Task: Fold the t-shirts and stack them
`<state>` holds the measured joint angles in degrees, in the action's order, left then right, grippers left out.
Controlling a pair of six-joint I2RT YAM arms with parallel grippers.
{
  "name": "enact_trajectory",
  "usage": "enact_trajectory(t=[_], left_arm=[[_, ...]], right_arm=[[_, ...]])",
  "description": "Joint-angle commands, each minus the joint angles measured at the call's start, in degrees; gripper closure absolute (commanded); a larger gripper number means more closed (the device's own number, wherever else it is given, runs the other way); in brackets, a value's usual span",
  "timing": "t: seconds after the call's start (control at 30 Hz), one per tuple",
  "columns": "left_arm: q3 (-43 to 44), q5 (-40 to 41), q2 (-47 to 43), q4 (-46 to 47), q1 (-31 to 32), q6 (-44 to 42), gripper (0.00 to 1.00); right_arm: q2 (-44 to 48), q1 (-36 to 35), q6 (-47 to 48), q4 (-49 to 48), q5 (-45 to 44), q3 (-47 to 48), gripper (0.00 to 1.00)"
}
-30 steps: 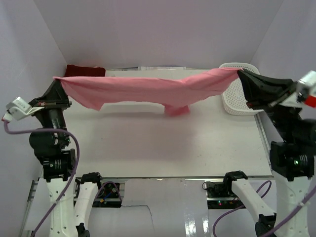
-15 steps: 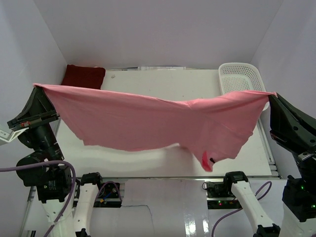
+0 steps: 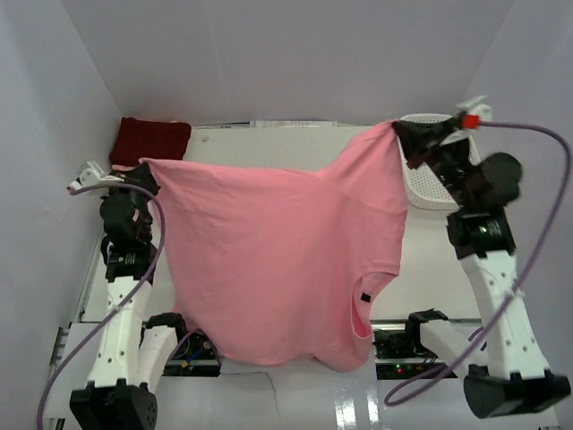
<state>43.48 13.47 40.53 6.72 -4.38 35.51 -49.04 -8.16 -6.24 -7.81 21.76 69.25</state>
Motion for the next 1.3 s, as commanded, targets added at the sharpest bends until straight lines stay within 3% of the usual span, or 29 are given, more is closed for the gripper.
enact_trajectory(t=[0.0,0.17,0.27,0.37,0.5,0.63,0.9,1.27], left_arm=[[-3.7,-1.7,4.4,1.4,-0.4,2.1,1.0],[-4.7,-2.3,19.9,6.0,-0.4,2.2,1.0],[-0.5,-3.3,32.2,6.9,-0.3,2.5,1.0],[6.0,-5.1,44.2,7.4,0.0,2.1,1.0],[17.1,-8.7,57.2,7.5,0.8,0.6,1.0],[20.9,-8.6,63.9,8.7,1.2,0.1,1.0],[29.8,-10.1,74.0,8.3,1.3,-3.8,1.0],[32.5,-7.5,76.0,7.4,1.1,-5.5,1.0]], right_arm=[[-6.6,0.1,-2.5,-2.5,-0.8,-7.3,0.92],[-20.9,0.1,-6.2,-8.5,1.2,-12.1,0.92],[-31.4,0.1,-9.1,-11.8,3.3,-10.7,0.92],[-41.9,0.1,-10.5,-13.0,4.4,-5.7,0.92],[-57.6,0.2,-11.1,-10.4,6.3,7.9,0.92],[-68.3,0.1,-11.2,-7.9,7.8,19.4,0.92],[-81.2,0.2,-8.7,1.6,7.0,37.5,0.92],[-83.7,1.3,-5.6,6.3,3.5,42.9,0.92]])
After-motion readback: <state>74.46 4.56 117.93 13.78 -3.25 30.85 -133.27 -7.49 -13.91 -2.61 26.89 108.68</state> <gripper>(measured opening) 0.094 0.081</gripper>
